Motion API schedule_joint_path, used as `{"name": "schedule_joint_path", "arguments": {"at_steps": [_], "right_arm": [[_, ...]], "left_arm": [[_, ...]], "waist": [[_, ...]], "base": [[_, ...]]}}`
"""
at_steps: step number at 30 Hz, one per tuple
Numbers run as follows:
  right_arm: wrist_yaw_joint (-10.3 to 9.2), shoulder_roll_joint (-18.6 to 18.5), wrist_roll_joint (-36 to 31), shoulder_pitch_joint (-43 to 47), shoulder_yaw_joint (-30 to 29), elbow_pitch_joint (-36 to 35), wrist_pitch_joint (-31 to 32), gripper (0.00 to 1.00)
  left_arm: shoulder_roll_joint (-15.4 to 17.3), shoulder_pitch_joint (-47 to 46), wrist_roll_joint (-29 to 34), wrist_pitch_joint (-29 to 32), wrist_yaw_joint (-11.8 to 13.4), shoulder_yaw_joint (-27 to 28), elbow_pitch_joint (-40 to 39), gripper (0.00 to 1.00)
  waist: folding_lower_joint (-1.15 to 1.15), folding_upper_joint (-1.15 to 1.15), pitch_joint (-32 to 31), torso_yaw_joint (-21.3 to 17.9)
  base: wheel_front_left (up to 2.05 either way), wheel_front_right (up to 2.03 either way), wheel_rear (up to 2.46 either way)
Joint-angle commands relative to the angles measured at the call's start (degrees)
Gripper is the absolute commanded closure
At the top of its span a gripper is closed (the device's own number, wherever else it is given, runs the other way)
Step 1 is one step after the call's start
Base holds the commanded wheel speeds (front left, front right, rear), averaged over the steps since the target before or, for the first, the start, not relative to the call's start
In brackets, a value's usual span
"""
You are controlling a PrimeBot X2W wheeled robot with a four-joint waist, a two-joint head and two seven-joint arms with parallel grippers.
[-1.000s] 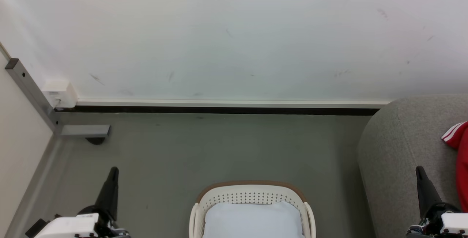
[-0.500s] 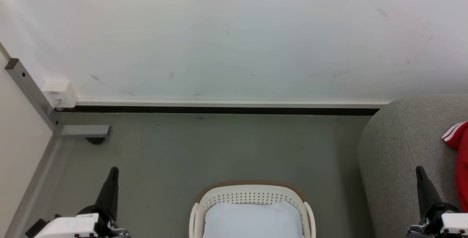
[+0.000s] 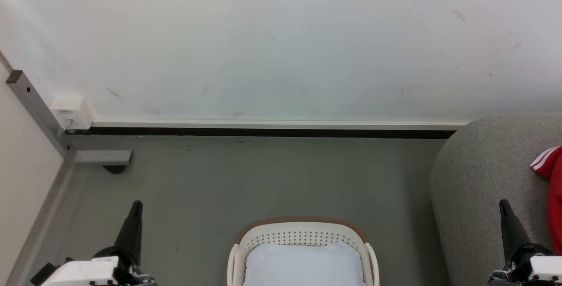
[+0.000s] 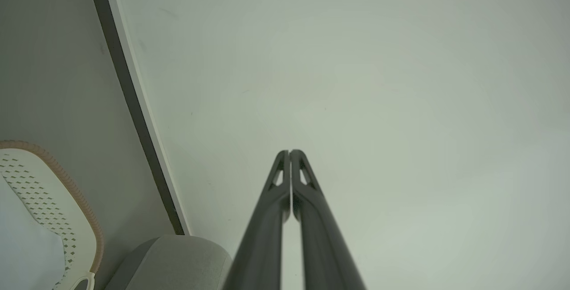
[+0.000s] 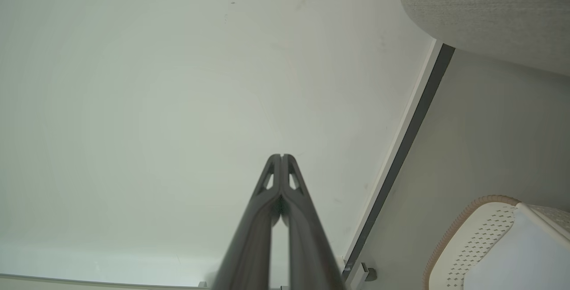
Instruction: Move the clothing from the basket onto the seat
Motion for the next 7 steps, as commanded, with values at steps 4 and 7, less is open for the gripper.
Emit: {"name": "schedule_joint_path", "arguments": {"at_steps": [4,7], "right_arm": [[-0.12,-0.45,0.73,-0.4,0.06,-0.17,-0.28,1.0],[-0.12,-0.48,0.75,-0.4,0.09,-0.18,-0.2,1.0]], "left_arm": [[0.13,-0.46,-0.72,0.22,0.16,0.18,0.03,1.0],[0.13,-0.46,-0.72,0.22,0.16,0.18,0.02,1.0]], "waist": [[0.0,0.0,0.0,0.0],[0.0,0.0,0.0,0.0]], "base": [[0.0,0.0,0.0],[0.0,0.0,0.0]]}}
